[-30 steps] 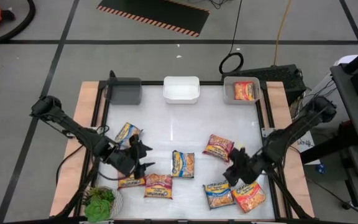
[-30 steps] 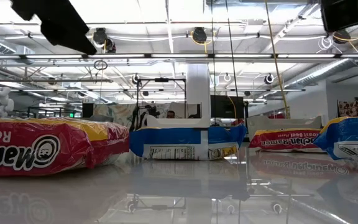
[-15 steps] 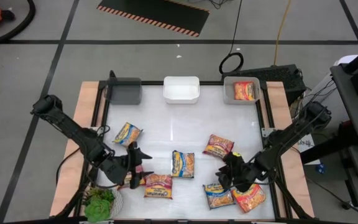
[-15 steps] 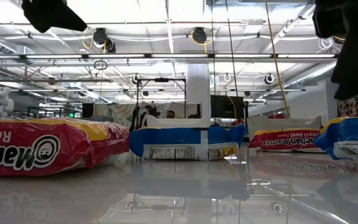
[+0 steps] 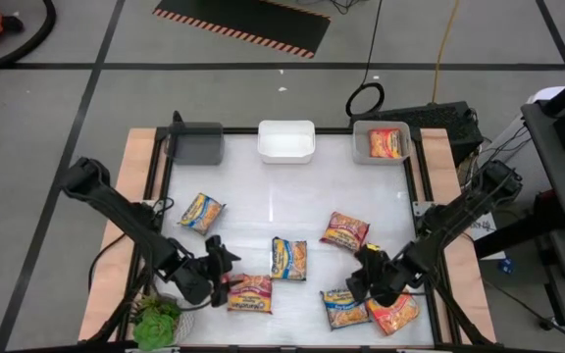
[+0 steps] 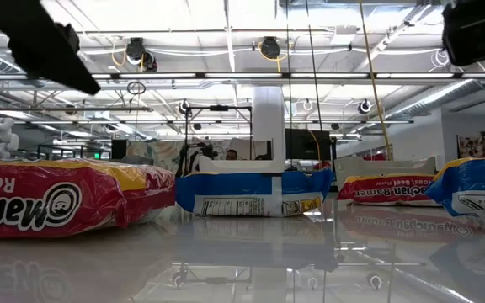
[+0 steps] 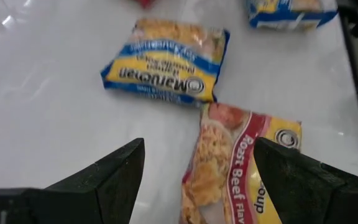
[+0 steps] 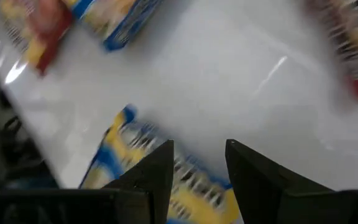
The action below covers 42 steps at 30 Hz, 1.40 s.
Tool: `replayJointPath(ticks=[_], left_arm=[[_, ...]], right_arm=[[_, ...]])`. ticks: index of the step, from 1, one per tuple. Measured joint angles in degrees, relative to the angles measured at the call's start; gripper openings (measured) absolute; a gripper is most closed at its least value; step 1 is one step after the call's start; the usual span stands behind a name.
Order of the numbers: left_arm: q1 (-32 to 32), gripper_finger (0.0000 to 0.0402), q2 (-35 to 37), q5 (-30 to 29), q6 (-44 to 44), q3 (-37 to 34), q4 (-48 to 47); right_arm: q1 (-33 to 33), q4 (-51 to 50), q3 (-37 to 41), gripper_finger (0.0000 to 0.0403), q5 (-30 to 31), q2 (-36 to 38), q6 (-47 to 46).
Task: Sort Maruchan noodles
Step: Put the orange noodle pack into the gray bin
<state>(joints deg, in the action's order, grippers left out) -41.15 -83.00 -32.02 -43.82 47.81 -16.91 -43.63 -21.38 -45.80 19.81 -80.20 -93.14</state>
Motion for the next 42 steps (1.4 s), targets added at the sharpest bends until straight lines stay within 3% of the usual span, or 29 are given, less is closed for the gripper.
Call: replayJointPath(ticks=[3,10,14,27,42], left_arm=[[0.02,0.0305,-1.37,1.38,-1.41,0.00,0.04],[0.02,0.0305,-1.64,2.53,-1.07,0.00,1.51],[0.84,0.0305,-1.64,2.64,0.76,0.00,4.48],[4.06,0.0305,-1.64,7.90,6.11,0.00,9.50],[8.45,0.0305,-1.64,13.99,13.29,0.00,9.35]], right_arm=[[-0.87,1.91,0.00,0.0141,-2.58,0.02,2.90],[-1.10,1.46,-0.75,0.0141,-18.08,0.02,9.91],[-1.18,1.41,-0.74,0.0141,-22.88,0.02,15.74],[-0.81,1.41,-0.74,0.0141,-23.04,0.02,42.68],[0.28,1.13,-0.69,0.0144,-27.59,-5.24,46.02]])
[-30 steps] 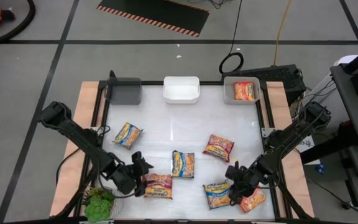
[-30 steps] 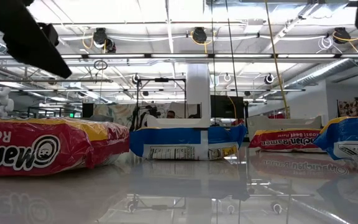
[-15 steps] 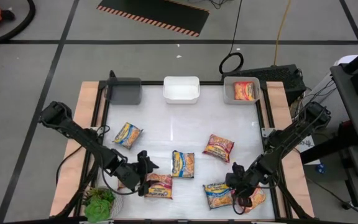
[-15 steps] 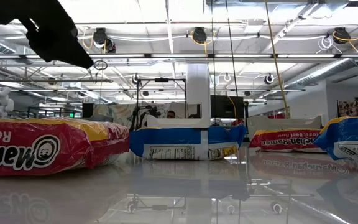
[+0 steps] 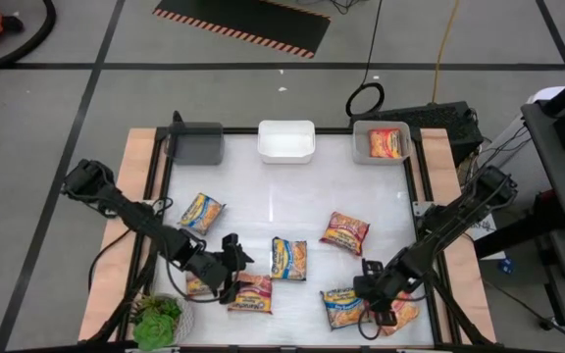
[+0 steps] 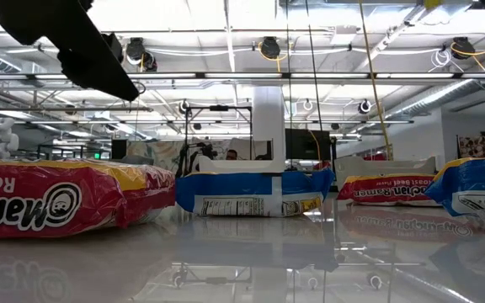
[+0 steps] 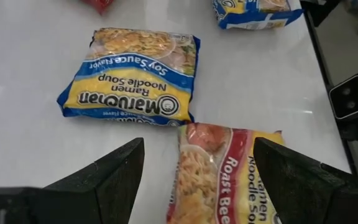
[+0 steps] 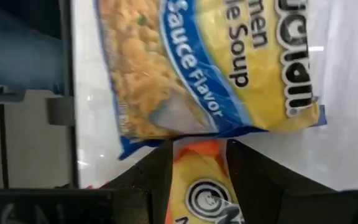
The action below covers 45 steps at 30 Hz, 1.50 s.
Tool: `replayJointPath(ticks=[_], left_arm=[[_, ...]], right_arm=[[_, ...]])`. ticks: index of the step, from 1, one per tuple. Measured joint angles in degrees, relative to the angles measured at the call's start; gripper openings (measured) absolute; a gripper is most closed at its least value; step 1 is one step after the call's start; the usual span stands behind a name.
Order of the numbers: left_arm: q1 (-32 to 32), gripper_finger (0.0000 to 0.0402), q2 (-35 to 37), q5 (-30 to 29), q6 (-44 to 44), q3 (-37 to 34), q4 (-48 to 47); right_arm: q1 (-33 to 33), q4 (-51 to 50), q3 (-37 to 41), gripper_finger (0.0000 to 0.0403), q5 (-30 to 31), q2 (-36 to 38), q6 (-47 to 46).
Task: Sort Maruchan noodles
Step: Put the orange noodle pack into the gray bin
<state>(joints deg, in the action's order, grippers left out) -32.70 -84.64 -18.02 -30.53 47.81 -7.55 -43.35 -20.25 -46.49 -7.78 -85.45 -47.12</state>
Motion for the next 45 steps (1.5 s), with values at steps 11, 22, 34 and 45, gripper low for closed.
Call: replayJointPath(ticks=[11,22,34,45], left_arm=[[4.27,0.0305,0.00,3.05,2.36,0.00,-0.50],[4.56,0.0305,0.00,3.19,2.32,0.00,-0.37],[7.88,0.0305,0.00,3.21,8.10,0.42,0.02],[11.66,0.0305,0.00,3.21,10.48,0.42,1.95]], right_arm=[[0.32,-1.25,0.01,0.0082,-1.69,-1.93,2.85],[2.28,-2.02,0.00,0.0002,-4.41,-1.93,0.91],[6.91,-18.59,-0.01,0.0000,9.93,7.01,-5.25],[7.32,-35.86,-10.44,0.0000,31.95,13.82,-5.62]])
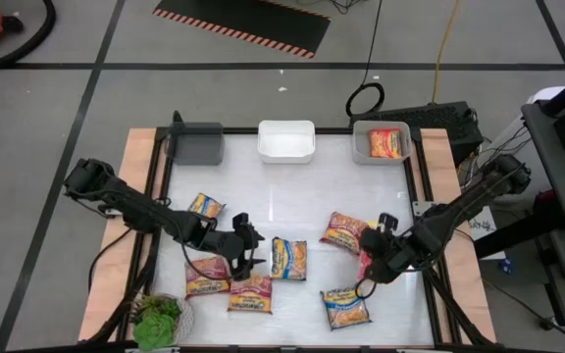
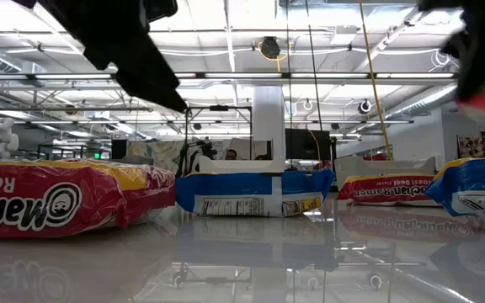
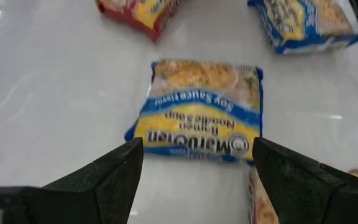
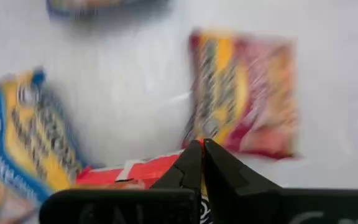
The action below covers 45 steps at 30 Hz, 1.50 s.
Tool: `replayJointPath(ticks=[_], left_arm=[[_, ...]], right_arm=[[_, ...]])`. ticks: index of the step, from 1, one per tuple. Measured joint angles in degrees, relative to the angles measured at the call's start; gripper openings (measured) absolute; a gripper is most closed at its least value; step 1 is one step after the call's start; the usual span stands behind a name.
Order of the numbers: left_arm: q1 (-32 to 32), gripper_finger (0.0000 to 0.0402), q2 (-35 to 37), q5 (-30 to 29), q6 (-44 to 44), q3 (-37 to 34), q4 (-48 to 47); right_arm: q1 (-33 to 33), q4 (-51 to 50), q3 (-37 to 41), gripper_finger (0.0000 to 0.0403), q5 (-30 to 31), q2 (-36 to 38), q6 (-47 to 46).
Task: Sort Maruchan noodles
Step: Put the orange noodle pack into the gray bin
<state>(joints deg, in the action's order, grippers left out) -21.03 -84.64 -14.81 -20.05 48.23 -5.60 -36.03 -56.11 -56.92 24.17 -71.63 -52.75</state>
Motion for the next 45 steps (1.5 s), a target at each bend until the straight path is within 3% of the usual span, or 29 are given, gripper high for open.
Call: replayJointPath(ticks=[10,15,19,25,31,38,45], left_arm=[[3.07,0.0305,0.03,-2.48,7.05,7.16,1.22],[3.10,0.0305,0.04,-8.10,11.58,9.20,1.48],[3.08,0.0305,0.04,-14.45,14.83,9.27,3.67],[3.03,0.0305,0.04,-22.87,20.14,9.27,10.07],[1.98,0.0323,0.04,-25.79,20.15,9.27,11.80],[0.34,0.0391,-2.41,-27.30,22.16,9.27,14.01],[1.70,0.0393,-8.36,-27.26,25.79,9.27,26.84]], right_arm=[[2.94,-2.02,-13.48,0.0000,26.72,0.03,14.36],[5.72,3.21,-13.97,0.0000,38.52,0.01,20.73],[7.93,11.29,-13.08,0.0000,44.91,-0.45,31.63],[10.96,30.61,-8.97,0.0000,47.81,-2.03,51.55],[13.98,49.01,-3.75,0.0000,43.60,-2.97,66.25],[16.64,58.02,-0.36,0.0000,36.67,-2.98,68.44],[17.22,58.29,0.22,0.0000,37.45,-5.16,67.14]])
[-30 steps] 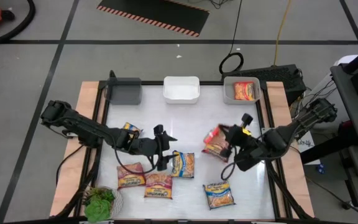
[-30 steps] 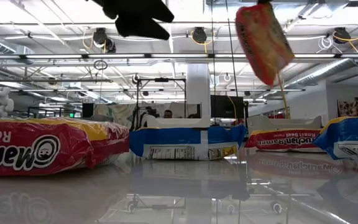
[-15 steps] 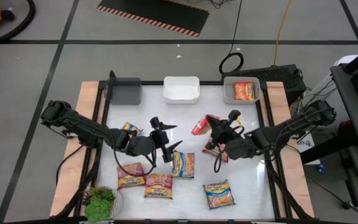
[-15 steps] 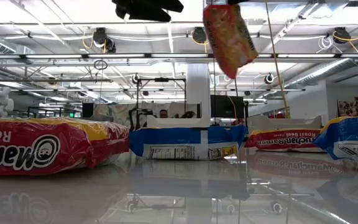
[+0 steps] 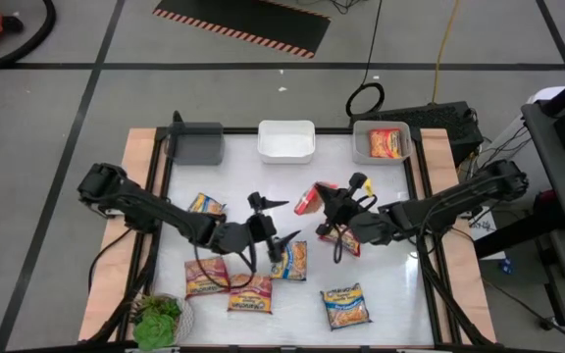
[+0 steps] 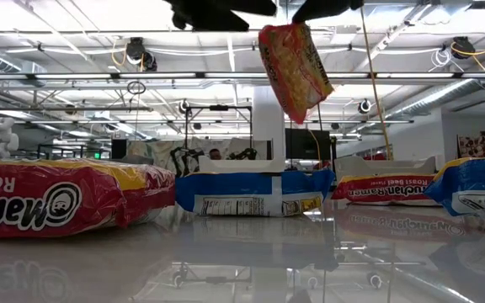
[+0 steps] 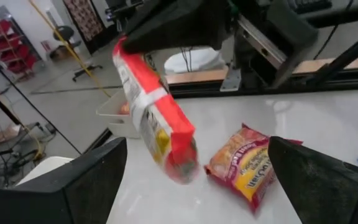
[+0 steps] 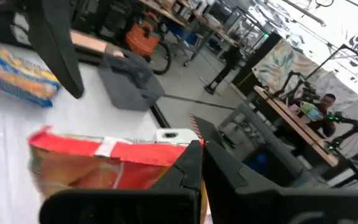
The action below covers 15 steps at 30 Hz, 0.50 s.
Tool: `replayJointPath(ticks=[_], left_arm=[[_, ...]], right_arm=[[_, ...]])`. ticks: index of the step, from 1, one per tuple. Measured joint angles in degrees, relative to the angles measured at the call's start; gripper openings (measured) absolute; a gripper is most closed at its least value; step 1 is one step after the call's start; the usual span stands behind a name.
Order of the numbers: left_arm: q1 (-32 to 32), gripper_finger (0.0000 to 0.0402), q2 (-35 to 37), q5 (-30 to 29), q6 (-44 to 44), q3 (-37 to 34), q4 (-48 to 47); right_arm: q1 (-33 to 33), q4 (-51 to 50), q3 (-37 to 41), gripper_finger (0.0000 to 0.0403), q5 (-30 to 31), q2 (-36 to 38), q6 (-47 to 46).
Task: Sort Maruchan noodles
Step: Put the orange noodle pack into the gray bin
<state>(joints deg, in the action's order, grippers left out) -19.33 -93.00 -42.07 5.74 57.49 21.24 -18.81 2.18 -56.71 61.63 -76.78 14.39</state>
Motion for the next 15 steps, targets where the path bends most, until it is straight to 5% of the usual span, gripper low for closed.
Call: replayJointPath(ticks=[7,15], left_arm=[[3.24,0.0393,-5.99,1.00,-1.43,-0.02,5.51],[6.23,0.0392,-6.30,-4.34,-5.65,-0.02,3.39]], right_arm=[[0.44,3.07,0.02,0.0000,-0.30,-4.39,0.60],[0.48,4.52,0.02,0.0000,-1.97,-6.90,1.72]])
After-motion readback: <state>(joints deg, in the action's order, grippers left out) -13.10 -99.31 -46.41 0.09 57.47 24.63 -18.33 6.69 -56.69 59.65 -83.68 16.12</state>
